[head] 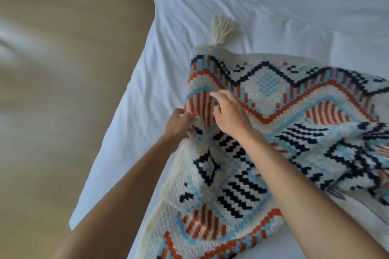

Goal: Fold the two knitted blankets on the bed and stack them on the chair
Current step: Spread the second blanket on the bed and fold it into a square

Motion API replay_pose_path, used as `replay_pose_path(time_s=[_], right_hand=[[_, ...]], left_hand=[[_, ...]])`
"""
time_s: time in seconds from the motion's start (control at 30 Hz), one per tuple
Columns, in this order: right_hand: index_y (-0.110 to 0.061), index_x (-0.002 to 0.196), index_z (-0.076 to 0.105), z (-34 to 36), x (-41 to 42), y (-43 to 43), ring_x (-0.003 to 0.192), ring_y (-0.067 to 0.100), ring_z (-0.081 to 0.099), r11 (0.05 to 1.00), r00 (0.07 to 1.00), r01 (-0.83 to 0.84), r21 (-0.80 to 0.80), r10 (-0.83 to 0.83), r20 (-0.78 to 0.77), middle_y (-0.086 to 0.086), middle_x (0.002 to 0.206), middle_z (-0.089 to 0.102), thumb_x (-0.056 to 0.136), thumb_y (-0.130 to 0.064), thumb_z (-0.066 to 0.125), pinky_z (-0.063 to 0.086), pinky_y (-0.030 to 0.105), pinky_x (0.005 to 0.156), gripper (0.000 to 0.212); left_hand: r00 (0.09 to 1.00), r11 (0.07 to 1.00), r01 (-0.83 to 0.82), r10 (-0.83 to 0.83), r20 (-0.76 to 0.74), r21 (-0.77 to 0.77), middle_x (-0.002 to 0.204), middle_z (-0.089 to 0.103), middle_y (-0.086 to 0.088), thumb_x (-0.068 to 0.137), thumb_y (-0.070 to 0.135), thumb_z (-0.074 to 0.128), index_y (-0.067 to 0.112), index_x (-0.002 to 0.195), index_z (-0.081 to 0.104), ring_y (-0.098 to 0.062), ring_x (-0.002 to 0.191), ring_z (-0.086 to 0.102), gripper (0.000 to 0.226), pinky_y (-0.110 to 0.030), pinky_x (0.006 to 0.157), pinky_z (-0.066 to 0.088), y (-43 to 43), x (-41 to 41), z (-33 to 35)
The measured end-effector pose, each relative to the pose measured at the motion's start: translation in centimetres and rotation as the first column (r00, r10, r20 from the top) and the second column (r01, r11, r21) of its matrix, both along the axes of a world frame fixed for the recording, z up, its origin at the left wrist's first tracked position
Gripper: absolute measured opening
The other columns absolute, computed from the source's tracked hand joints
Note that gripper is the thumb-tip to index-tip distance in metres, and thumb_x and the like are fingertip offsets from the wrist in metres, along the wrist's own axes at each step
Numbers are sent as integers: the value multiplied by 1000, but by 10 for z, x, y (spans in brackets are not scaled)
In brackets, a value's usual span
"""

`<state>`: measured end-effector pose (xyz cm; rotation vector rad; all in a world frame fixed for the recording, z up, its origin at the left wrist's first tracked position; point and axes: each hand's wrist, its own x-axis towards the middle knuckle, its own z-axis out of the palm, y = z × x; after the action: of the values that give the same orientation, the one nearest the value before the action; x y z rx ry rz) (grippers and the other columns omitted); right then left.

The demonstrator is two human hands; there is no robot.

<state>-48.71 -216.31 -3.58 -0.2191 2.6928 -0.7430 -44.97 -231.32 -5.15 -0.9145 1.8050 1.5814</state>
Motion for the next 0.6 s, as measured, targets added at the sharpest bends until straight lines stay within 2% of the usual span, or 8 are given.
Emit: replay_pose_path(time_s=[0.1, 0.17, 0.23, 0.3, 0.4, 0.5, 0.53, 0.6], right_hand=[[-17, 140, 40, 0, -47, -20, 136, 23, 27, 999, 991, -48, -19, 46, -123, 3, 151, 27, 96, -7, 41, 31, 36, 107, 45], [-19, 141, 39, -3, -73, -36, 142, 24, 13, 982, 968, -190, 20, 191, -162, 2, 156, 18, 94, 2, 40, 22, 41, 111, 52], [-23, 143, 36, -10, -91, -47, 143, 21, 5, 924, 921, -367, 109, 377, -100, -2, 158, 9, 86, 13, 38, 16, 43, 114, 67], [-29, 145, 28, -22, -99, -46, 142, 23, 9, 861, 887, -454, 230, 462, 18, -4, 158, 4, 79, 17, 41, 17, 44, 112, 81], [-36, 145, 20, -38, -102, -20, 137, 36, 19, 806, 913, -393, 442, 397, 89, 5, 155, 10, 79, 3, 57, 20, 49, 110, 85], [-25, 135, 38, -42, -102, 9, 126, 44, 34, 824, 958, -285, 489, 264, 113, 20, 140, 32, 82, -5, 61, 34, 49, 102, 60], [-18, 124, 46, -40, -103, 13, 116, 42, 44, 837, 964, -261, 480, 252, 85, 20, 133, 40, 85, -5, 58, 44, 44, 89, 44], [-8, 108, 52, -34, -110, 13, 97, 36, 54, 888, 974, -194, 418, 224, -22, 17, 121, 49, 88, -5, 56, 42, 34, 65, 21]], left_hand=[[983, 987, 117, -131, -126, -111, 88, 61, -4, 88, 14, 48, 15, 99, 50, -16, 73, 59, 11, -26, 63, 50, 11, -9, -2], [943, 957, 238, -269, -195, -167, 89, 62, -3, 84, 9, 51, 12, 104, 54, -17, 76, 61, 20, -27, 63, 52, 28, -13, -4], [900, 913, 351, -390, -196, -206, 86, 63, -6, 82, 9, 54, 9, 100, 56, -21, 74, 60, 18, -29, 64, 52, 42, -16, -5], [868, 867, 419, -469, -160, -268, 78, 59, -4, 81, 10, 55, 10, 87, 54, -18, 65, 54, 6, -26, 55, 47, 46, -19, -13], [836, 808, 489, -542, -87, -330, 71, 47, 0, 81, 7, 54, 17, 77, 39, -15, 59, 41, 19, -28, 50, 35, 39, -20, -24], [777, 731, 592, -630, -2, -338, 83, 54, -4, 84, 13, 56, 17, 103, 39, -21, 68, 55, 26, -37, 55, 47, 27, -21, -26], [754, 700, 618, -657, 19, -358, 85, 55, -4, 85, 16, 56, 17, 108, 37, -21, 70, 57, 30, -37, 57, 49, 24, -22, -27], [734, 659, 618, -679, 13, -428, 83, 53, -4, 87, 17, 52, 16, 103, 38, -19, 66, 53, 22, -35, 54, 45, 16, -26, -26]])
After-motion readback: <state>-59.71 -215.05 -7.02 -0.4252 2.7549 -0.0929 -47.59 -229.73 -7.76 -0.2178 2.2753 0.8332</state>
